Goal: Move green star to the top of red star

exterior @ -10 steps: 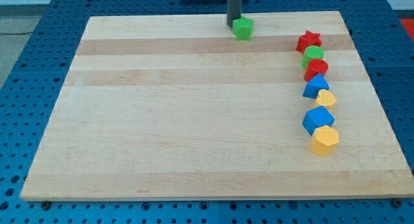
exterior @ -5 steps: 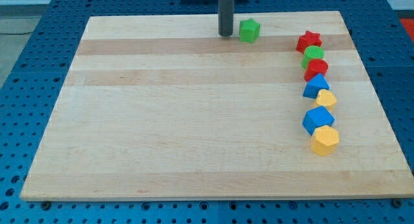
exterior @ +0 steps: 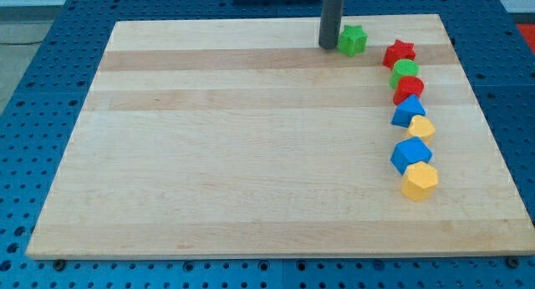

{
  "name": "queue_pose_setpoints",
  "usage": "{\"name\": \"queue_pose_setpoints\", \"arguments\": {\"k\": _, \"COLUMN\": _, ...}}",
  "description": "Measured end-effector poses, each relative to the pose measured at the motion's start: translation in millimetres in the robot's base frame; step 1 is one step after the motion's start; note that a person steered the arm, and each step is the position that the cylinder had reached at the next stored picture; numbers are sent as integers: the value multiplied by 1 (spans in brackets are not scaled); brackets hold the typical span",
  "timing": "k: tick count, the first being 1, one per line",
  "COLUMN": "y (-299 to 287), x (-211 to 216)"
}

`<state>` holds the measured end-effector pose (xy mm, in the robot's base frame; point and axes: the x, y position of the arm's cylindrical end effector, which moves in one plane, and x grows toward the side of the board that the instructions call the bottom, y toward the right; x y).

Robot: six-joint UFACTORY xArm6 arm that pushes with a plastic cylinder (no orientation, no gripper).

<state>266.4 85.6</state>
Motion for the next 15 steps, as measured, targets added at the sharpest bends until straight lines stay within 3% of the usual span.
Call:
{"name": "queue_pose_setpoints", "arguments": {"k": 3, "y": 51, "x": 0}}
{"name": "queue_pose_setpoints", "arguments": {"k": 9, "y": 64, "x": -18}}
{"name": "queue_pose_setpoints", "arguments": {"k": 13, "y": 41, "x": -18}}
{"name": "queue_pose_setpoints", "arguments": {"k": 15, "y": 64, "x": -17}}
